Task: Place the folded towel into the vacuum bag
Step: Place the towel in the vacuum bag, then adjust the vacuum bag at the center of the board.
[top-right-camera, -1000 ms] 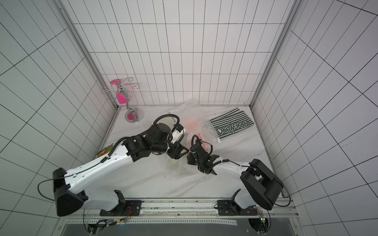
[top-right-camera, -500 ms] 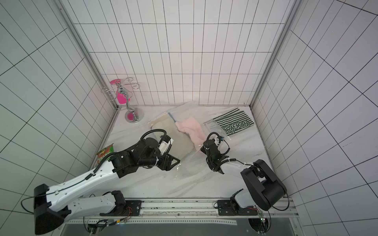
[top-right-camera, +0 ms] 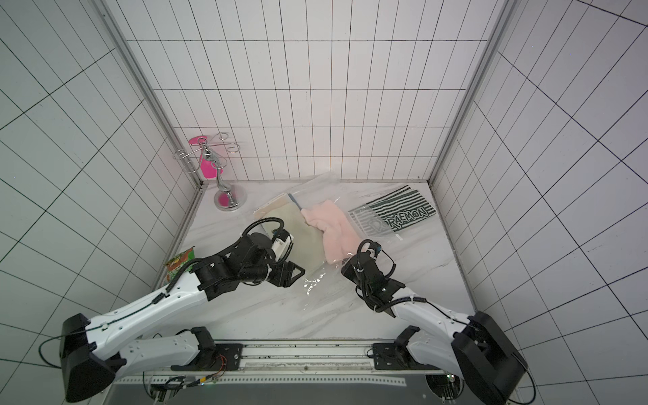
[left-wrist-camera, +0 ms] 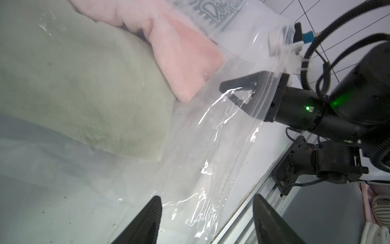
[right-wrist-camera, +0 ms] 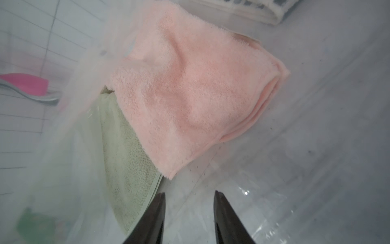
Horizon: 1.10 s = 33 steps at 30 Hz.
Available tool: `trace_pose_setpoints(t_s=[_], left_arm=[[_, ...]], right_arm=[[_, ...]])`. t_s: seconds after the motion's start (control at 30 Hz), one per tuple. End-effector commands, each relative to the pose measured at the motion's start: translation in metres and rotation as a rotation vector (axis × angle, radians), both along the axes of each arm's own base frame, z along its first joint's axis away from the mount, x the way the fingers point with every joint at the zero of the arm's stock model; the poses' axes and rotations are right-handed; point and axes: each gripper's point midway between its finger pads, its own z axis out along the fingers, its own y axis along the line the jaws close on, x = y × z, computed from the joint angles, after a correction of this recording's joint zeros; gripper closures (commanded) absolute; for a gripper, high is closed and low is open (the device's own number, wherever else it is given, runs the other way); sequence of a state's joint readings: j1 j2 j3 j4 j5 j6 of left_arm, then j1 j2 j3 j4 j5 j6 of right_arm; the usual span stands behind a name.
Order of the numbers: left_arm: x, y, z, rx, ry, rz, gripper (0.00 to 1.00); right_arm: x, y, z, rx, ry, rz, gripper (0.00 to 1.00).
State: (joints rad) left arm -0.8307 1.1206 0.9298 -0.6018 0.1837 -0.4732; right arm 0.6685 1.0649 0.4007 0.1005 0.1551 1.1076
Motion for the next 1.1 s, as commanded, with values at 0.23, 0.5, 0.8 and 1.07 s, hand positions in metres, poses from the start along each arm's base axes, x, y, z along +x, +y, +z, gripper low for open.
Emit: trace_pose_setpoints(t_s=[0.23, 0.5, 0.8, 1.07], left_arm=[[0.053, 0.017, 0.045, -0.059, -0.104, 0.173, 0.31], [0.053, 0.021, 0.047, -0.089, -0.089, 0.178, 0.31], [0.048, 0.016, 0.050, -0.102, -0.083, 0.136, 0.31], [0.063, 0.055, 0.074, -0.036, -0.189, 0.283, 0.31]], right_arm=[[-0.090, -0.004, -0.013, 0.033, 0.245, 0.206, 0.48], [-0.116, 0.018, 0.004, 0.106, 0.175, 0.306, 0.43], [-0.075, 0.073, 0.001, 0.199, 0.140, 0.284, 0.66], [-0.097, 0.195, 0.038, 0.324, 0.133, 0.566, 1.00]])
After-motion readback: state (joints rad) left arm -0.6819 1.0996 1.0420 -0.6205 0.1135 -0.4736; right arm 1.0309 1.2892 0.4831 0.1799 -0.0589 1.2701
